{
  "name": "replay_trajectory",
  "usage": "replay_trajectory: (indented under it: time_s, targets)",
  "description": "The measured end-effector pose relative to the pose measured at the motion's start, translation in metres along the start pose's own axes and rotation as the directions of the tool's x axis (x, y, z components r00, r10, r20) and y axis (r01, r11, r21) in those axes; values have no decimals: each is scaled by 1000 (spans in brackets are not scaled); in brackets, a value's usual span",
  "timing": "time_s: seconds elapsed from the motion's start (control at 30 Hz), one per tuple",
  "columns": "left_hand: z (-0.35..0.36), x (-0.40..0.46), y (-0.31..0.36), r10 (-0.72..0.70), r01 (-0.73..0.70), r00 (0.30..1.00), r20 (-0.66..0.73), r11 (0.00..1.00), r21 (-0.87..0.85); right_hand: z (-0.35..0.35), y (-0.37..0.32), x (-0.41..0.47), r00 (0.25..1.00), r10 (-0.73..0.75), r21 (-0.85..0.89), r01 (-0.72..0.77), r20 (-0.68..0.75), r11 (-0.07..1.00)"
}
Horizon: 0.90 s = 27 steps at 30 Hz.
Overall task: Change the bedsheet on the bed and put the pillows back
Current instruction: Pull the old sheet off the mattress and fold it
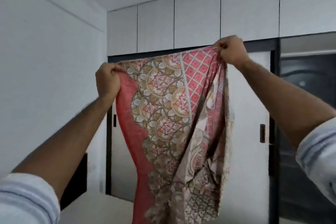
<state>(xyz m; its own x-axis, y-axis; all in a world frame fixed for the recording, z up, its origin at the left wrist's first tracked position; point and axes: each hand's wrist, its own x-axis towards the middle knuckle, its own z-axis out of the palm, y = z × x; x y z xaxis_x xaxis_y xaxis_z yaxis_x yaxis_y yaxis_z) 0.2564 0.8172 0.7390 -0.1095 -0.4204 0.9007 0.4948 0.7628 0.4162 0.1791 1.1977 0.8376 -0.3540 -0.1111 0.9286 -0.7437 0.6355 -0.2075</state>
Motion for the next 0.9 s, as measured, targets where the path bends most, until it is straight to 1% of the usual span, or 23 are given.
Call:
replay_trajectory:
  time_s: [0.07, 0.13, 0.23, 0.33, 0.37, 0.43, 0.47, 0.53, 0.6, 0.67, 0.73, 0.8, 0.9]
  targets:
    - [-2, 16, 19, 32, -32, 999, -27, 999, -10, -20, -9, 8, 999, 7, 15, -6, -49, 1000]
    - [-6, 28, 35, 40, -42, 997, -59, 998, -37, -35, -18, 11, 997, -19, 10, 19, -77, 1000]
    - [-8, 38, 45, -14, 8, 996, -88, 998, -64, -45, -30, 11, 996, -60, 4, 60, -60, 998]
    - [-6, 41, 34, -117, 114, 992, -41, 990, -82, -42, -37, 3, 998, -65, 2, 65, 12, 998]
    - [-6, 39, 27, -131, 128, 991, -25, 989, -79, -39, -36, -1, 997, -53, 19, 52, 50, 998]
    - [-6, 27, 14, -121, 121, 992, -24, 993, -13, -32, -32, -10, 979, -25, 109, 3, 200, 994]
    - [-7, 19, 7, -109, 110, 994, -33, 993, 39, -29, -28, -16, 956, -46, 169, -4, 291, 986]
    - [-7, 4, -4, -74, 79, 996, -40, 986, 147, -22, -17, -30, 891, -140, 281, 15, 433, 960]
    - [-3, -7, -14, -33, 32, 999, 1, 970, 243, -14, -6, -44, 836, -200, 349, 11, 511, 937]
    - [6, -14, -24, -21, -3, 997, 78, 958, 286, -4, 7, -55, 807, -194, 368, -31, 558, 929]
    - [18, -23, -35, -28, -22, 987, 155, 950, 311, 7, 22, -65, 798, -157, 356, -77, 581, 931]
    - [33, -38, -47, 1, -85, 974, 225, 928, 362, 20, 41, -73, 798, -93, 297, -111, 595, 949]
    - [48, -58, -73, 104, -248, 942, 320, 857, 452, 43, 67, -87, 795, 39, 106, -129, 605, 986]
